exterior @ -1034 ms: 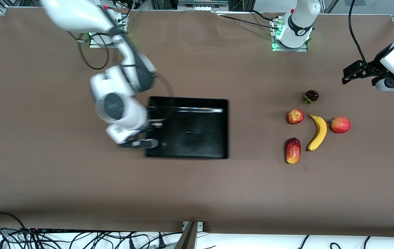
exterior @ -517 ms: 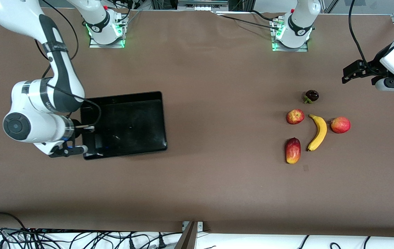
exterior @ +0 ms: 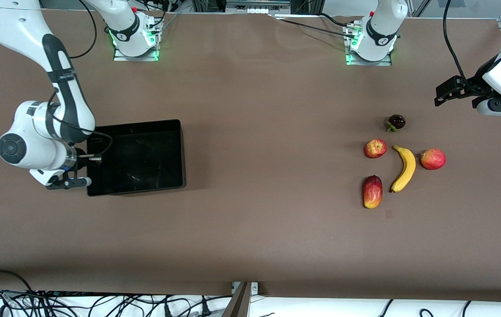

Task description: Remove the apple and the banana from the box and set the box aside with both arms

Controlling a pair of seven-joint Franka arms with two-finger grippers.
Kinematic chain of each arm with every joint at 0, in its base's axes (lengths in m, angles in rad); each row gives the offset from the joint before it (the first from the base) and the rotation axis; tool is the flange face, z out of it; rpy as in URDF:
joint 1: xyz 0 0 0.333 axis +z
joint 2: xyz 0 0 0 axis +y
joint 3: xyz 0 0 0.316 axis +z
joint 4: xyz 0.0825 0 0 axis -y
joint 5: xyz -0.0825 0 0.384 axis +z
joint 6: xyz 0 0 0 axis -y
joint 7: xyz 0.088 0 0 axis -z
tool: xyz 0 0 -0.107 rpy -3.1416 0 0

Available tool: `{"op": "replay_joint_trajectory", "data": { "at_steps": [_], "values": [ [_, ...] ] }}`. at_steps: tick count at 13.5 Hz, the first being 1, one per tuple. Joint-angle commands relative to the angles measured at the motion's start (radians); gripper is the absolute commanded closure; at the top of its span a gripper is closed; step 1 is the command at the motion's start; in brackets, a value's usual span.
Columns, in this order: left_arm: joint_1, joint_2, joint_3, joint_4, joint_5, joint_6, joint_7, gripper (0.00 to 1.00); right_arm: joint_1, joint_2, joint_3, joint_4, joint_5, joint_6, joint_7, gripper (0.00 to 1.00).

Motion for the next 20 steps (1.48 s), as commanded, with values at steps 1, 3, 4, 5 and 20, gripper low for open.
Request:
{"op": "replay_joint_trajectory", "data": {
  "at_steps": [1, 3, 4, 5, 20],
  "values": [
    [-0.006, 0.004, -0.007, 0.022, 0.019, -0.022, -0.009, 0.0, -0.032, -0.052, 0.007, -0.095, 0.019, 0.066, -0.021, 1.0],
    [-0.006, 0.004, -0.007, 0.022, 0.021, -0.022, -0.009, 0.0, -0.035, -0.058, 0.007, -0.119, 0.021, 0.078, -0.01, 0.85],
    [-0.006, 0.006, -0.007, 0.022, 0.021, -0.02, -0.009, 0.0, -0.033, -0.064, 0.007, -0.116, 0.019, 0.072, -0.007, 0.71],
    [-0.006, 0.006, -0.007, 0.022, 0.021, -0.02, -0.009, 0.0, -0.033, -0.073, 0.007, -0.113, 0.019, 0.063, -0.005, 0.4],
    [-0.006, 0.006, -0.008, 0.022, 0.021, -0.022, -0.008, 0.0, -0.002, -0.517, 0.107, 0.162, -0.065, -0.561, 0.097, 0.0]
  ]
}}
